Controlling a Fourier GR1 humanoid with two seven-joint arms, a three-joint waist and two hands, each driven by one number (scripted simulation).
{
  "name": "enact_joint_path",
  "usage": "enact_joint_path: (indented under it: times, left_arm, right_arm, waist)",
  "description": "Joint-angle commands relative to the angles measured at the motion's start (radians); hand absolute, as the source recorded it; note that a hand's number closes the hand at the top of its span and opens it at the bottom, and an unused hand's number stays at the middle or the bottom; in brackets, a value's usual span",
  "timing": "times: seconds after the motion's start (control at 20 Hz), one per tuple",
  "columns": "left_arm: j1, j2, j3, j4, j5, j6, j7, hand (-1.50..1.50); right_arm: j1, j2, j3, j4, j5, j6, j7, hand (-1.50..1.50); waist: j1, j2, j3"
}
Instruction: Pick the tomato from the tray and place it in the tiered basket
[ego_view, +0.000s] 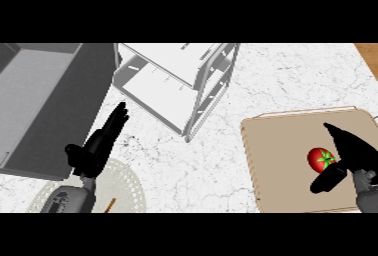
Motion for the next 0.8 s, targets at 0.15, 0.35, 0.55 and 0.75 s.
enact_joint_path:
  times: [0.15, 0.35, 0.55, 0.75]
  left_arm:
    - [0.035, 0.006, 0.028, -0.063, -0.004, -0.041, 0.041, 0.0]
    - [-0.019, -0.018, 0.041, 0.049, -0.03, -0.024, -0.018, 0.0]
    - [0.023, -0.023, 0.048, 0.035, -0.05, -0.038, -0.045, 0.0]
    - [0.075, -0.045, 0.018, -0.066, -0.078, -0.031, 0.002, 0.0]
  right_arm:
    - [0.016, 0.121, -0.041, 0.083, 0.107, -0.044, -0.108, 1.5]
    - [0.076, 0.104, -0.043, 0.006, 0.152, -0.124, -0.238, 1.5]
    - [0.063, 0.122, -0.099, 0.036, 0.174, -0.1, -0.298, 1.5]
    - [-0.012, 0.205, -0.09, 0.119, 0.269, -0.104, -0.282, 1.5]
  waist:
    - [0.003, 0.0, 0.0]
    - [-0.006, 0.0, -0.001]
    - [-0.003, 0.001, -0.001]
    - [0.003, 0.0, -0.001]
